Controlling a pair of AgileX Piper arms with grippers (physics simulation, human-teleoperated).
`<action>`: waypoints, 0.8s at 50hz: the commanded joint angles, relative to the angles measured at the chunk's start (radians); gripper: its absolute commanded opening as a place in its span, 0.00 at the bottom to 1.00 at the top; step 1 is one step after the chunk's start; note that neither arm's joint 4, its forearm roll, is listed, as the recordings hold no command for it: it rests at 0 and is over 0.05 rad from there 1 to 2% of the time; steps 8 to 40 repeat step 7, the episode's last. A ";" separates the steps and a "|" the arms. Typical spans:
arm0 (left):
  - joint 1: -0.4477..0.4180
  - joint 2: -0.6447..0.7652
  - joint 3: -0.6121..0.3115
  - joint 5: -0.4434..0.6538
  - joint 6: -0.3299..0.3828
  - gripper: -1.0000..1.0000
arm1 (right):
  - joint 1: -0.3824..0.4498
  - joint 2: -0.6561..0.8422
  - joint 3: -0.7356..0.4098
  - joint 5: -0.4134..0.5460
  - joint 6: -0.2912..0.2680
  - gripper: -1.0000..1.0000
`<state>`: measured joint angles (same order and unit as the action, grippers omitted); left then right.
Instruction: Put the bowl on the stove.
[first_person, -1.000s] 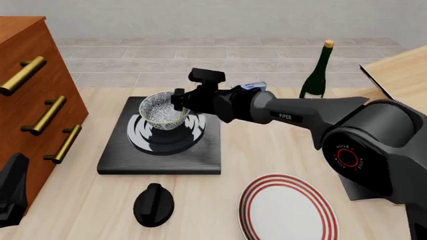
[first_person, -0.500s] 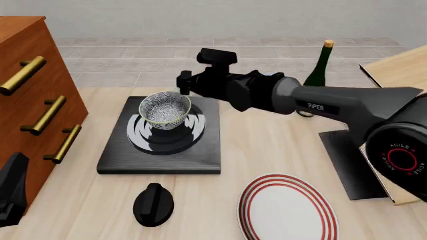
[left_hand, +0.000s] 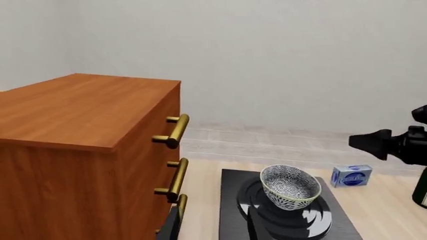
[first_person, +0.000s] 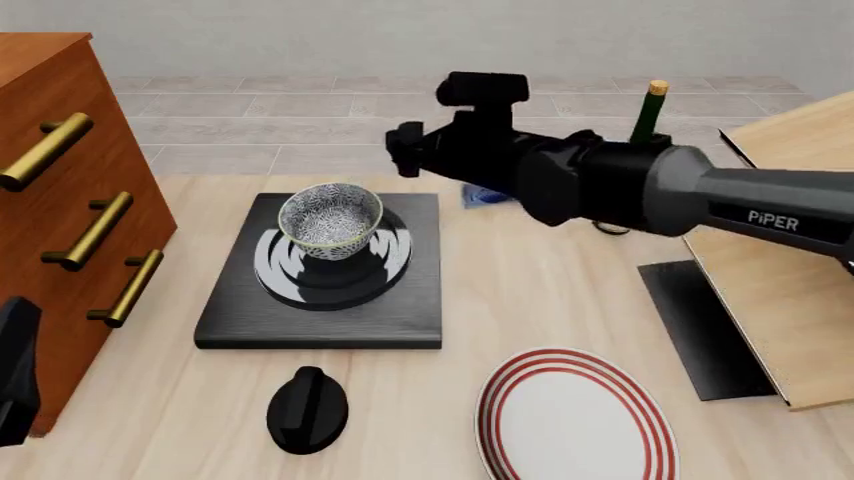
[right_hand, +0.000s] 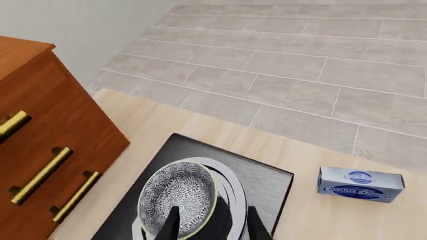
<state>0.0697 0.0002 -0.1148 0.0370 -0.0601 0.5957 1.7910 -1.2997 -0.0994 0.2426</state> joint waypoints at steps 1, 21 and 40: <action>0.012 0.000 -0.016 0.001 0.013 1.00 | -0.008 -0.167 0.216 -0.101 -0.097 1.00; 0.006 0.000 -0.019 0.001 0.020 1.00 | -0.022 -0.274 0.345 -0.154 -0.132 1.00; 0.006 0.000 -0.019 0.001 0.020 1.00 | -0.022 -0.274 0.345 -0.154 -0.132 1.00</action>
